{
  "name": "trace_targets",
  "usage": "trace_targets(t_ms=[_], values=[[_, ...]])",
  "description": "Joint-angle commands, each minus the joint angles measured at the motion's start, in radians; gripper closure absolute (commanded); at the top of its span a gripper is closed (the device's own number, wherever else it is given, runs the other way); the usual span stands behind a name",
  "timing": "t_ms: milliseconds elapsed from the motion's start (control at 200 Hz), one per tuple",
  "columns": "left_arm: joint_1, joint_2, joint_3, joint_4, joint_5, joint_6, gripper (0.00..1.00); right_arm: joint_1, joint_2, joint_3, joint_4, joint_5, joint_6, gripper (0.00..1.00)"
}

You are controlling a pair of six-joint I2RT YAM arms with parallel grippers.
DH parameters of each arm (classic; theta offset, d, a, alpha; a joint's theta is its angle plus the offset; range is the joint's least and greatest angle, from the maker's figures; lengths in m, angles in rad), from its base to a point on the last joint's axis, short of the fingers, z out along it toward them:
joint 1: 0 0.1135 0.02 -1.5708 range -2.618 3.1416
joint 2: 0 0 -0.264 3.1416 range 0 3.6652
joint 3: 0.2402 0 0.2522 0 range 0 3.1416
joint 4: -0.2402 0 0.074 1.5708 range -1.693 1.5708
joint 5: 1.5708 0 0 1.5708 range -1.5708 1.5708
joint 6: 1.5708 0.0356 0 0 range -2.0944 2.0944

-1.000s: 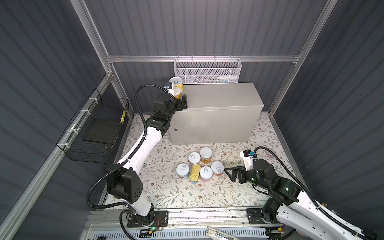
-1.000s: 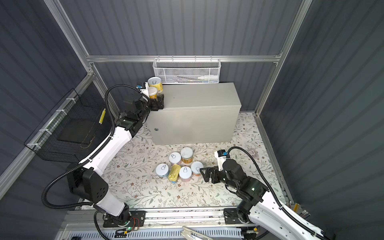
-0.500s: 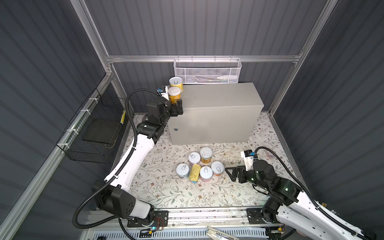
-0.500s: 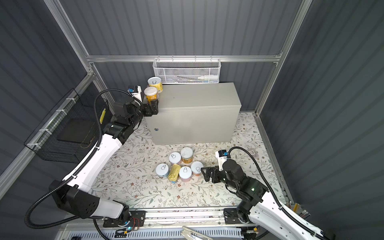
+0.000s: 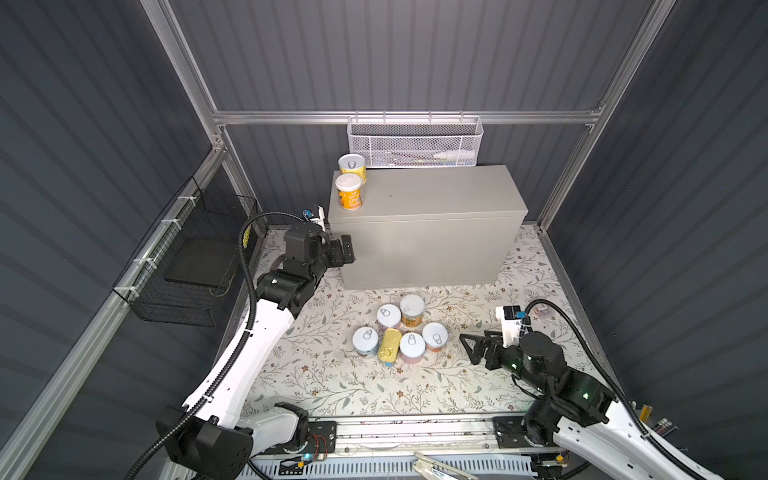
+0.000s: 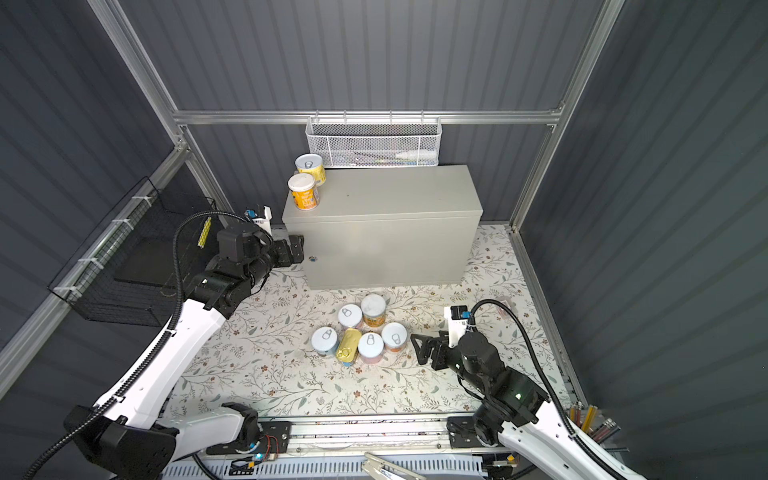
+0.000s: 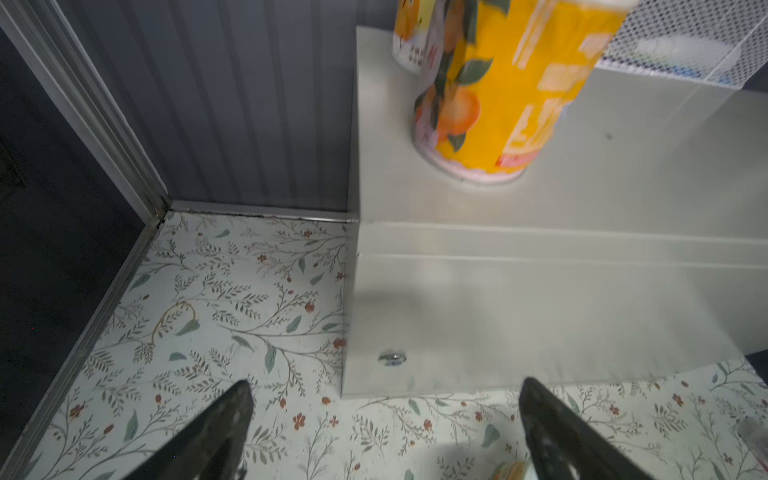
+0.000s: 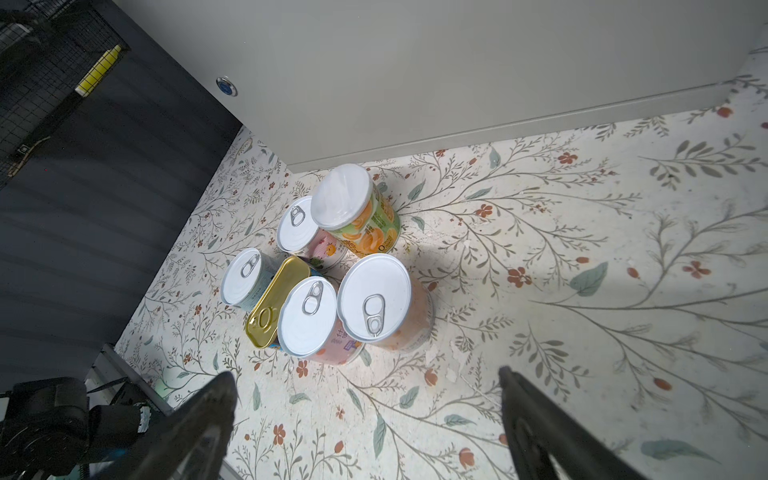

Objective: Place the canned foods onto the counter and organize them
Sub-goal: 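Open the left gripper and pull it back down toward the table cans, then lower the left gripper onto the pale blue-green can while the right gripper approaches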

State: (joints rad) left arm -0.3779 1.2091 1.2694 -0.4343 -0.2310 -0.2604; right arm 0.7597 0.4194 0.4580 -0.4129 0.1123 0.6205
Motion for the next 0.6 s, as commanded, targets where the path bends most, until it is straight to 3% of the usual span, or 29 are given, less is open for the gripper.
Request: trace_targets(t_ms=[0,430,595], values=[[0.002,-0.045,-0.056,-0.109,0.034,-0.041,0.0,-0.002,0.01,-0.008,-0.004,0.021,-0.001,0.01],[-0.006,-0.169,-0.304,-0.218,0.183,-0.086,0.0,-0.002,0.153,-0.013,0.088,-0.034,0.04,0.01],[-0.022,-0.186,-0.405,-0.198,0.176,-0.1,0.0,-0.002,0.232,0.0,0.139,-0.058,0.057,0.01]])
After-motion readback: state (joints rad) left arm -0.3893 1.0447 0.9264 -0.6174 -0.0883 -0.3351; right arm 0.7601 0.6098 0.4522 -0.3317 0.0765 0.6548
